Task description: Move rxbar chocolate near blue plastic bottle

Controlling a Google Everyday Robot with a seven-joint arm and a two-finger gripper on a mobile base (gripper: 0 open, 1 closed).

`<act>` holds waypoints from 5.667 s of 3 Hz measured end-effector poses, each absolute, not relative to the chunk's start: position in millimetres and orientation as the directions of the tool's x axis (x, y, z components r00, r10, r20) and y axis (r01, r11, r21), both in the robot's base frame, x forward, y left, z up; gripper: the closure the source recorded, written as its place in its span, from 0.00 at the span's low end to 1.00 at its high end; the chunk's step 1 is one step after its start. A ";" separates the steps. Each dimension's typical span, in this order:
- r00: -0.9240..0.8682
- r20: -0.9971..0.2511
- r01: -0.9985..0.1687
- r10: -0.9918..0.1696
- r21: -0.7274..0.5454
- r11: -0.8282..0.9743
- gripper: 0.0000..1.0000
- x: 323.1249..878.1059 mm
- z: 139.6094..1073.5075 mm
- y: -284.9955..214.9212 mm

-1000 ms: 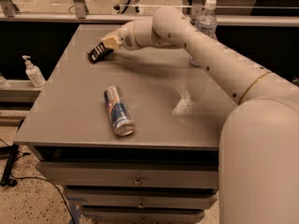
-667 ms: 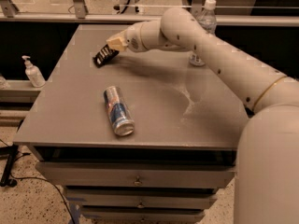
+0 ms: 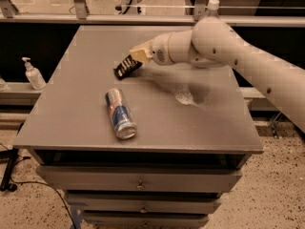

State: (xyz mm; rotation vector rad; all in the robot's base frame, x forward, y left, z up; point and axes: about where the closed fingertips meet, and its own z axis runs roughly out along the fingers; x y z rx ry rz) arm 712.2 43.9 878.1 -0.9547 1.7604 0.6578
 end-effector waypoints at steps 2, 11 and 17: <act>-0.297 -0.901 -0.745 -0.317 0.011 0.667 1.00 649.4 870.6 -50.5; -0.318 -0.937 -0.342 -0.145 -0.030 0.939 0.62 700.5 868.6 -249.4; -0.223 -0.969 -0.497 -0.108 0.018 0.867 0.00 657.3 916.7 -314.0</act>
Offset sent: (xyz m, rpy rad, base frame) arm -0.0982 -0.1702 -0.0165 -0.0943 0.0852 -0.2917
